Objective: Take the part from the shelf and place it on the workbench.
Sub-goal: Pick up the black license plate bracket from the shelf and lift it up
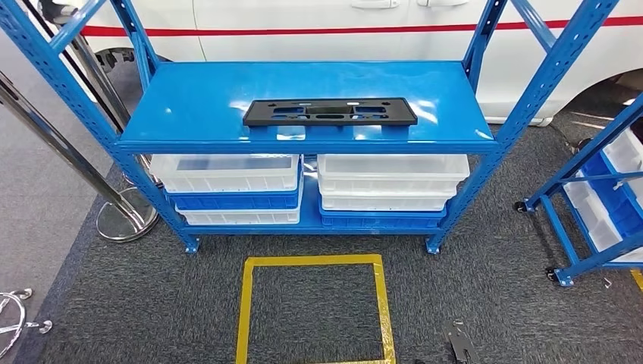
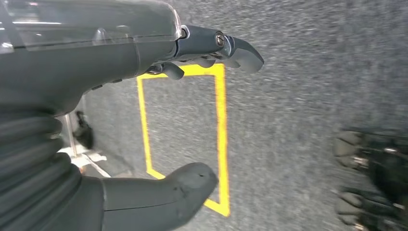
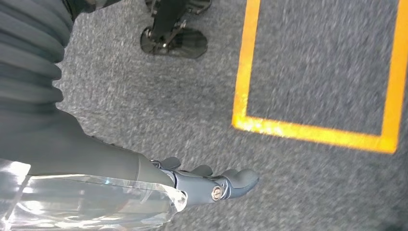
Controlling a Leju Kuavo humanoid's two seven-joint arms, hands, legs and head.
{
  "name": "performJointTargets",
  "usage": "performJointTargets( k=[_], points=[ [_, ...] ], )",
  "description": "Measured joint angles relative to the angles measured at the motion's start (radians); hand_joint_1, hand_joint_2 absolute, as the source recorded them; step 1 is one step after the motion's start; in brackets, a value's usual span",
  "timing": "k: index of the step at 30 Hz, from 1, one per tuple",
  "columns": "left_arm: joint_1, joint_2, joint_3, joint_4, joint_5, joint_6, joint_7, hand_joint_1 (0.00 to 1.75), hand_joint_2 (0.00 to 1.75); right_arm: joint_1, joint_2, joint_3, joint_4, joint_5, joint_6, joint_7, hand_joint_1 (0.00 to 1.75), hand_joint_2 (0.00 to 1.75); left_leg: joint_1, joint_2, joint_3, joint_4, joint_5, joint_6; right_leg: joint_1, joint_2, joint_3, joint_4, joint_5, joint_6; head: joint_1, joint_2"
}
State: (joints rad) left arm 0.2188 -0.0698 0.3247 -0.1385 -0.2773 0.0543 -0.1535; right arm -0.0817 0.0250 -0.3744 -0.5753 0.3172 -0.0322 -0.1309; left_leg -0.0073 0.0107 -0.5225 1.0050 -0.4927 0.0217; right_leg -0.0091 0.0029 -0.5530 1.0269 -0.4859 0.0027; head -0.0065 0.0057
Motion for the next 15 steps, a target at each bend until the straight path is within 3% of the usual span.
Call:
performJointTargets(
  k=[2,3,6,7,8,10,12,15],
  points=[
    [-0.009,-0.004,0.023,0.0,-0.023,0.004,-0.009,0.0,0.0,-0.002,0.008,-0.028,0.01,0.023,-0.001,-0.01,0.0,0.0,0.002,-0.001,-0.005,0.02,-0.018,-0.012,-0.004,0.0,0.001,-0.005,0.003,-0.011,0.0,0.0],
    [-0.014,-0.005,0.034,0.0,-0.037,0.007,-0.014,0.0,0.0,-0.004,0.011,-0.042,0.015,0.037,-0.001,-0.015,0.0,0.0,0.004,-0.001,-0.02,0.055,-0.041,-0.018,-0.007,0.0,0.0,-0.008,0.005,-0.015,0.0,0.0],
    [-0.038,-0.012,0.079,0.0,-0.096,0.016,-0.032,0.0,0.0,-0.016,0.02,-0.096,0.04,0.091,-0.001,-0.036,0.0,0.0,0.012,-0.002,-0.108,0.24,-0.128,-0.032,-0.007,-0.004,-0.003,-0.006,0.006,-0.02,-0.001,0.0],
    [-0.047,-0.013,0.097,0.0,-0.118,0.018,-0.039,0.0,0.0,-0.022,0.024,-0.118,0.05,0.112,0.0,-0.044,0.0,0.0,0.014,-0.002,-0.126,0.275,-0.133,-0.034,-0.007,-0.004,-0.004,-0.005,0.006,-0.02,-0.001,0.0],
    [-0.056,-0.015,0.116,0.0,-0.139,0.018,-0.048,0.0,0.0,-0.028,0.029,-0.141,0.06,0.133,0.0,-0.053,0.0,0.0,0.015,-0.002,-0.125,0.268,-0.115,-0.034,-0.007,-0.005,-0.003,-0.004,0.005,-0.02,-0.001,0.0],
    [-0.075,-0.019,0.155,0.0,-0.181,0.018,-0.066,0.0,0.0,-0.045,0.04,-0.186,0.079,0.175,0.002,-0.073,0.0,0.87,0.017,-0.002,-0.076,0.157,-0.043,-0.03,-0.007,-0.003,-0.001,-0.004,0.004,-0.019,-0.001,0.0],
    [-0.097,-0.023,0.193,0.0,-0.219,0.014,-0.084,0.0,0.0,-0.066,0.05,-0.224,0.096,0.214,0.007,-0.096,0.0,1.75,0.013,-0.003,-0.025,0.04,0.002,-0.02,-0.004,0.0,0.0,-0.002,0.003,-0.012,0.0,0.0],
    [-0.124,-0.033,0.247,-0.001,-0.272,0.008,-0.108,0.0,0.0,-0.102,0.062,-0.275,0.121,0.266,0.019,-0.136,0.0,1.75,0.009,-0.005,-0.017,0.005,0.007,-0.004,-0.003,0.0,-0.003,-0.005,0.007,0.007,0.0,0.0]
  ],
)
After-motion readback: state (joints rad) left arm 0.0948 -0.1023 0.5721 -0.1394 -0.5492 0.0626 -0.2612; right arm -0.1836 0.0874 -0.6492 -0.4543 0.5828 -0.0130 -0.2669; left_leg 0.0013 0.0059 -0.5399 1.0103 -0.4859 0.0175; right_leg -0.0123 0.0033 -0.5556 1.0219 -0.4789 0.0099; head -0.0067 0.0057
